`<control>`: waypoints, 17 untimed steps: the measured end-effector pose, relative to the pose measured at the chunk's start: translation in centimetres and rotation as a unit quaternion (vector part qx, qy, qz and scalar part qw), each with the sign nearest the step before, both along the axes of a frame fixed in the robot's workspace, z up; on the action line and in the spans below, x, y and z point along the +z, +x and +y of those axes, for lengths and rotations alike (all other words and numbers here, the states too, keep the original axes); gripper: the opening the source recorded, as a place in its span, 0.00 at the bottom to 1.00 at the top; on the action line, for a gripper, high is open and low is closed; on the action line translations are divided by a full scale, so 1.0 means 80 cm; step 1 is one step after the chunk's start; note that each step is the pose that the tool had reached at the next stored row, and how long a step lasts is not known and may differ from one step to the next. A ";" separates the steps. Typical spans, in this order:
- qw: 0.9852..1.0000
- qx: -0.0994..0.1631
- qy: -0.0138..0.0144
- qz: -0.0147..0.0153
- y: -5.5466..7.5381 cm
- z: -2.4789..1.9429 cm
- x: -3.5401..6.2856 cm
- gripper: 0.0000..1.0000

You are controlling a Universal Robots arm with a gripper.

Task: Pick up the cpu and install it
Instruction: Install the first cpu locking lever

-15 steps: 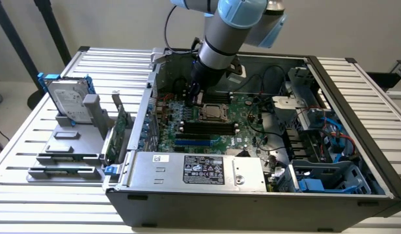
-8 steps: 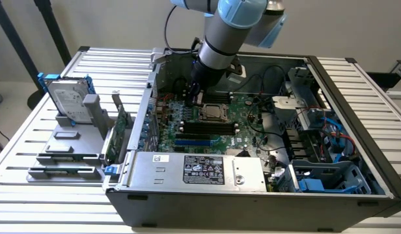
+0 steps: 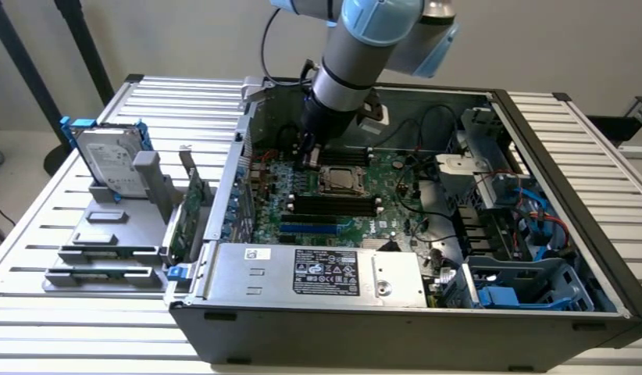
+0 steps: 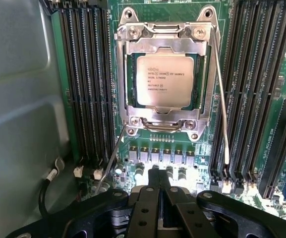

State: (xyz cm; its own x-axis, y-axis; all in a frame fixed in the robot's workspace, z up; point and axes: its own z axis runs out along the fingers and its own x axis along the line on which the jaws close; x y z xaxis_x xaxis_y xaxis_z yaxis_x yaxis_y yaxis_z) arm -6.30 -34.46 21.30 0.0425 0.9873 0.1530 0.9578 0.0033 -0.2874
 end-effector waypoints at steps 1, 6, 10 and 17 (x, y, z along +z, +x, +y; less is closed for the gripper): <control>1.000 -0.003 0.000 0.000 0.000 0.0000 0.000 0.11; 1.000 -0.024 0.000 0.000 -0.002 0.0000 0.000 0.11; 0.999 -0.048 0.000 0.000 -0.002 0.0000 0.000 0.11; 0.996 -0.094 0.002 0.001 -0.002 0.0000 0.002 0.11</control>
State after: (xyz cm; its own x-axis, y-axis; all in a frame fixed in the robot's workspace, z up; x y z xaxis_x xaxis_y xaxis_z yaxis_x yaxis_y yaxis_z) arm -6.47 -34.46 21.45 0.2258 0.9615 0.1564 0.9414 -0.1742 -0.2888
